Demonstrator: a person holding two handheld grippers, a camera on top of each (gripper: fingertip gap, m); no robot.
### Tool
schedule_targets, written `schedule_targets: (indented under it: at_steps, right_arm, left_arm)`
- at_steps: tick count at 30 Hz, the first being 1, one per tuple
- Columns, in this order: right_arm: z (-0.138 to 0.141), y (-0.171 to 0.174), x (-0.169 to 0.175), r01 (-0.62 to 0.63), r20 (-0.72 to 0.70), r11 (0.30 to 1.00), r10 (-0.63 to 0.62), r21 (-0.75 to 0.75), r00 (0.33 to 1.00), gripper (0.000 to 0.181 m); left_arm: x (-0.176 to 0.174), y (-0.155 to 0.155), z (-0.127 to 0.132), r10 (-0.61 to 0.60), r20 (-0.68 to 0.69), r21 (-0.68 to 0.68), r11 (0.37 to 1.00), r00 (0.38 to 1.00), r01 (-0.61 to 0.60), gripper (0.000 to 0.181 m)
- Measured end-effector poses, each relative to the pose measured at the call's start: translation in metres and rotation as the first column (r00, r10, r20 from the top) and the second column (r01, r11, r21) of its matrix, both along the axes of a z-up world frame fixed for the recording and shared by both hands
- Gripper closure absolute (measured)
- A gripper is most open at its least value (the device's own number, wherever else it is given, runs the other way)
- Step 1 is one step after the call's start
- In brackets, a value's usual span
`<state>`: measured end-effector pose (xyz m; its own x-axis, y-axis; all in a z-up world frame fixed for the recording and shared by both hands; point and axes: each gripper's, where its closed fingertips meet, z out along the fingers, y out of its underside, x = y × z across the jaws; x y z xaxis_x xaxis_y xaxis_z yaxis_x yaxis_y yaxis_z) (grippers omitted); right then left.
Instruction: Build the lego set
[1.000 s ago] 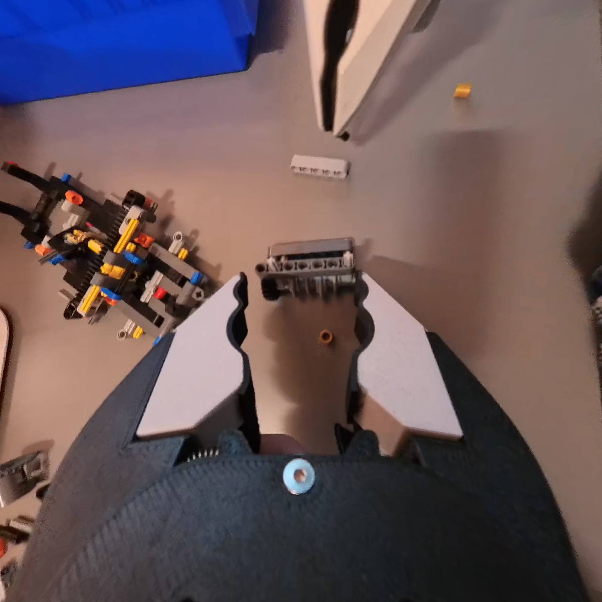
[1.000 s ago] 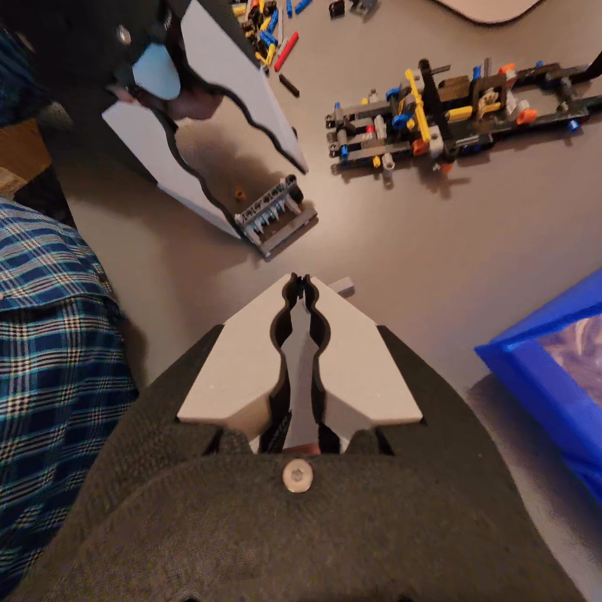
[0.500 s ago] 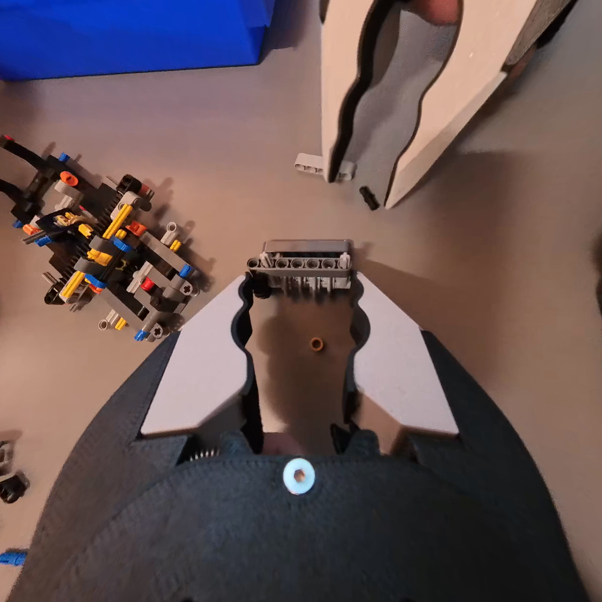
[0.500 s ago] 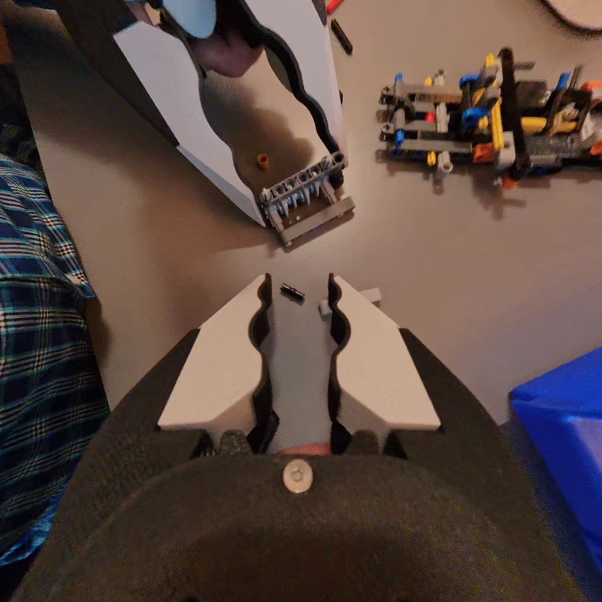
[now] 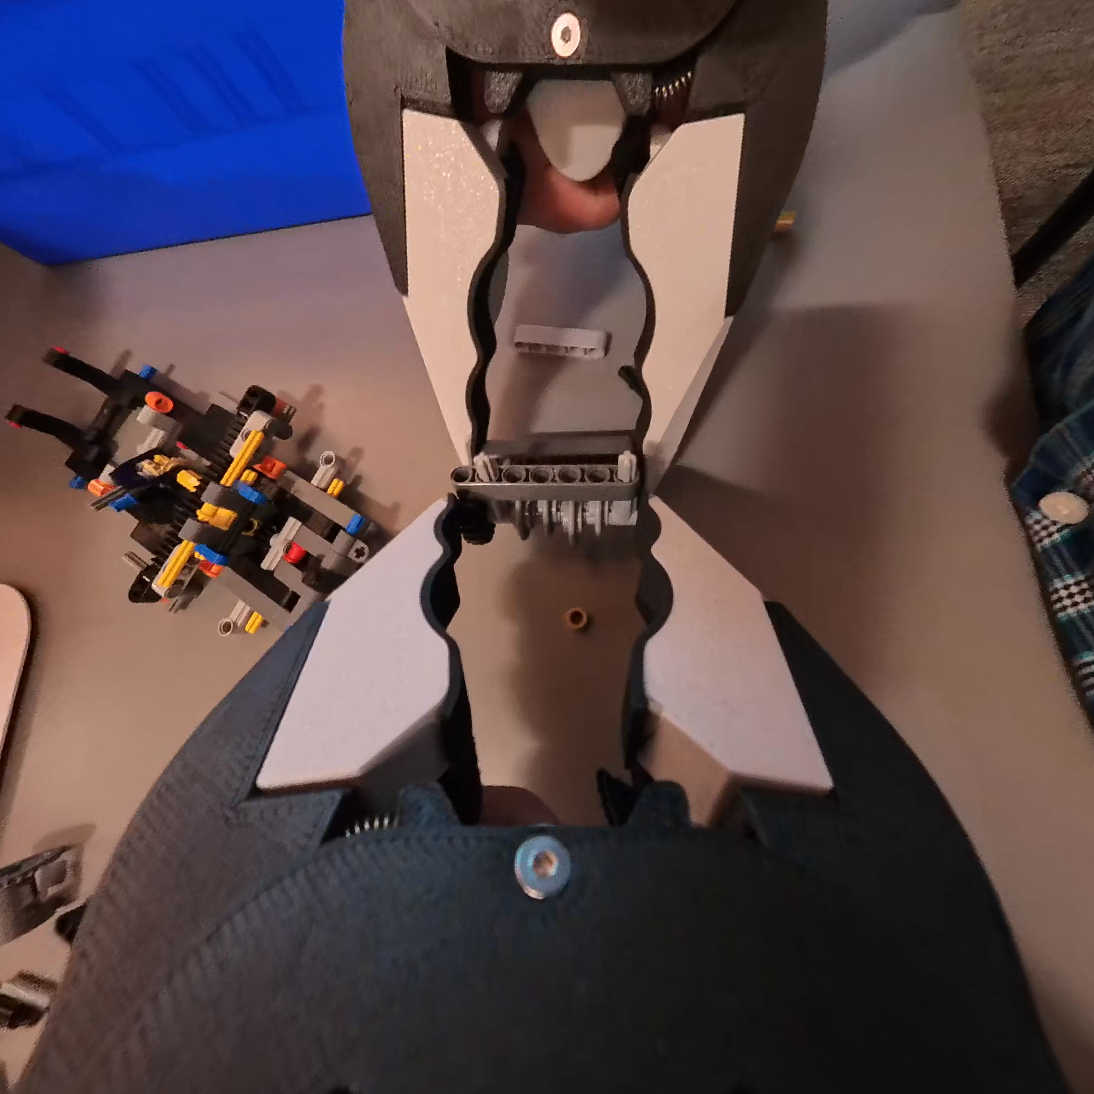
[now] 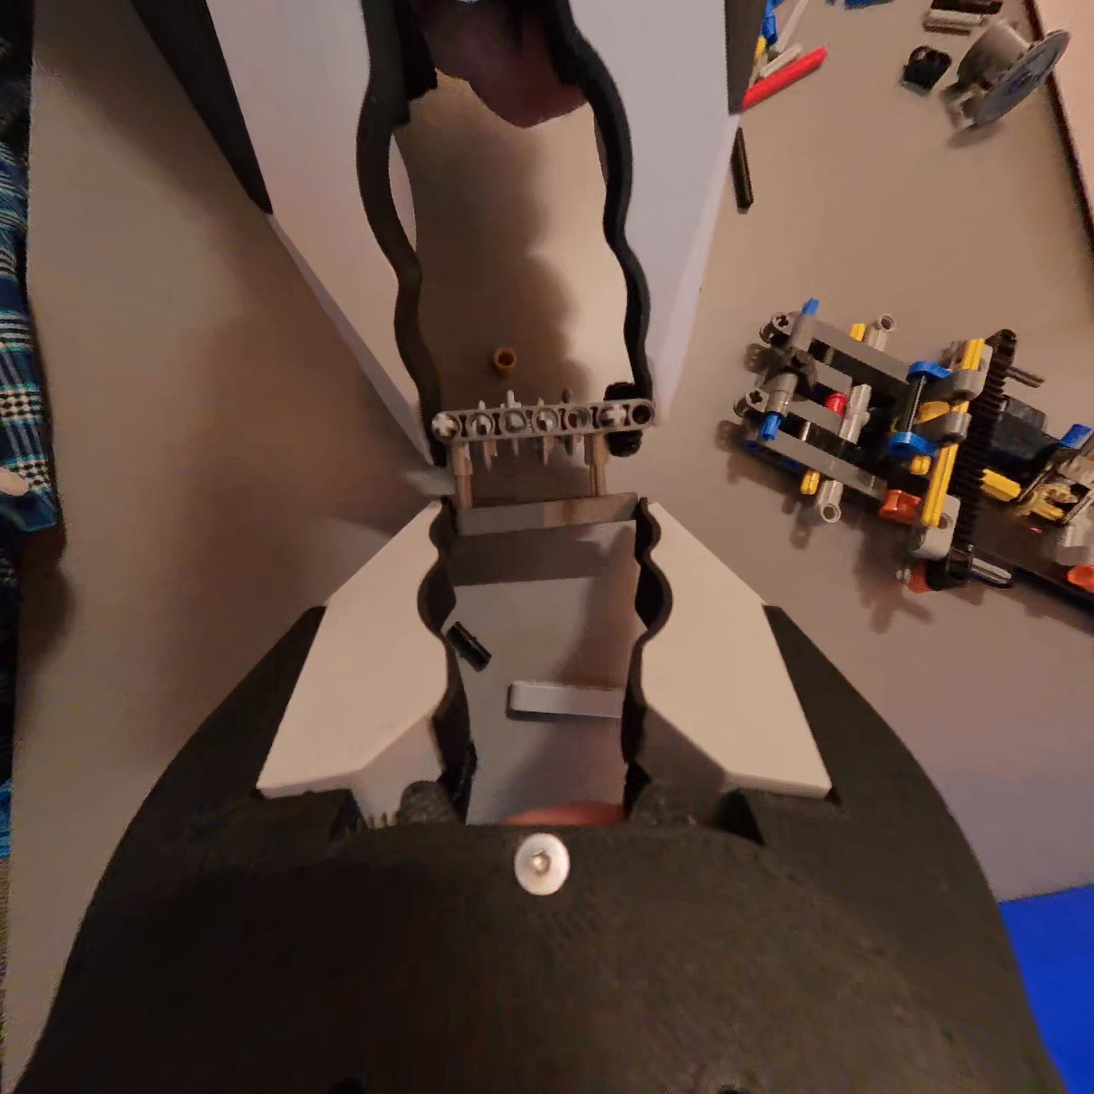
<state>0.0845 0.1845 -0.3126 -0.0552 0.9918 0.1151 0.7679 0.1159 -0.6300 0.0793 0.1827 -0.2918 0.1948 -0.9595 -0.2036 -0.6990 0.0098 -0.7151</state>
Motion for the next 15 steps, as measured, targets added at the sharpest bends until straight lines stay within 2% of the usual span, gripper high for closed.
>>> schedule_targets:
  at_steps: [7, 13, 15]
  right_arm:
    - [-0.001, -0.005, 0.008, 0.000, 0.002, 0.999, 0.000, -0.049, 1.000, 0.123]
    - [0.004, -0.018, 0.007, -0.015, -0.030, 0.997, 0.013, -0.078, 0.999, 0.123]
    - [0.008, -0.022, 0.006, -0.010, -0.062, 0.996, 0.004, -0.087, 0.998, 0.122]
  left_arm:
    - [-0.019, -0.003, 0.001, 0.021, -0.004, -0.037, 0.999, 1.000, -0.021, 0.124]
    - [-0.040, -0.003, -0.013, 0.078, -0.047, -0.048, 0.996, 0.996, -0.081, 0.124]
    - [-0.043, -0.004, -0.017, 0.100, -0.059, -0.054, 0.993, 0.993, -0.103, 0.115]
